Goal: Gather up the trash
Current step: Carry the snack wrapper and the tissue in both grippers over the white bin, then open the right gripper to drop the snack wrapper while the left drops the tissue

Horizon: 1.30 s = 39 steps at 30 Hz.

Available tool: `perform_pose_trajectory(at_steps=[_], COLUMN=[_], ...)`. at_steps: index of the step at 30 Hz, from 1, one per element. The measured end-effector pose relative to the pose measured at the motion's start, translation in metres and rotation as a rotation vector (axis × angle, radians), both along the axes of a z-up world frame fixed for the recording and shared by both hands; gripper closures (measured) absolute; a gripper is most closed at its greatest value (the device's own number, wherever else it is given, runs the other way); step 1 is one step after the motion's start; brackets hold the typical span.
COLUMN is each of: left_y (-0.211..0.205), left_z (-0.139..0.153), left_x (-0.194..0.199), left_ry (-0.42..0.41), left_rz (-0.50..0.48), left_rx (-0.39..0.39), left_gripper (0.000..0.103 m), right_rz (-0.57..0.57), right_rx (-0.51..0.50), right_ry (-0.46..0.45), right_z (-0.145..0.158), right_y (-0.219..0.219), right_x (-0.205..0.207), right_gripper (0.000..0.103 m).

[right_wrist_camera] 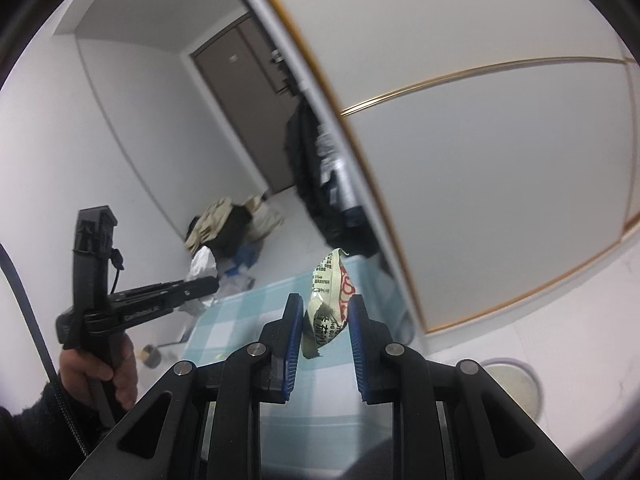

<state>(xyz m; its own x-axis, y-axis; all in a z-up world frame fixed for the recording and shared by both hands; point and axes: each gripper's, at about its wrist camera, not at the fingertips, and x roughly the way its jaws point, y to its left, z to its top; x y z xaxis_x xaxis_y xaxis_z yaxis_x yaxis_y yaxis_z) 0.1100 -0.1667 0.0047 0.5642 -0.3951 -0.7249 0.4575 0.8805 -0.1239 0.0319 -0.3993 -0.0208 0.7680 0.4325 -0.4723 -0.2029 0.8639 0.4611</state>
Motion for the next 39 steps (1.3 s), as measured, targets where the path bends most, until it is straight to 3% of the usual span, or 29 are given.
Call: perform_pose_trajectory(at_steps=[10,15,20,30,39], left_y=[-0.086,-0.122,-0.148,-0.182,-0.189], left_z=[-0.024,-0.045,-0.072,-0.121,-0.161], left_x=[0.012,0.014,0.021,0.039,0.051], left_ry=[0.093,0.118,0.202,0.41,0.576], left_rz=[-0.169,-0.219,-0.256,-0.301,-0.295], left_rx=[-0.013,0.042,0.05,0.01,0.003], left_gripper=[0.095,0.095,0.095,0.095,0.095], right_rz=[-0.167,-0.233,-0.28,-0.291,-0.213], right_rx=[0.038,0.071,0.108,0.17,0.225], right_ry=[0.073,0.159,0.254,0.419,0.6], right_z=[-0.029,-0.062,-0.101,-0.174,-0.241], right_y=[-0.083,-0.118,-0.148,-0.161,-0.154], right_x=[-0.01,-0.003,0.002,0.028,0.05], right_gripper=[0.081,0.081,0.081,0.081,0.081])
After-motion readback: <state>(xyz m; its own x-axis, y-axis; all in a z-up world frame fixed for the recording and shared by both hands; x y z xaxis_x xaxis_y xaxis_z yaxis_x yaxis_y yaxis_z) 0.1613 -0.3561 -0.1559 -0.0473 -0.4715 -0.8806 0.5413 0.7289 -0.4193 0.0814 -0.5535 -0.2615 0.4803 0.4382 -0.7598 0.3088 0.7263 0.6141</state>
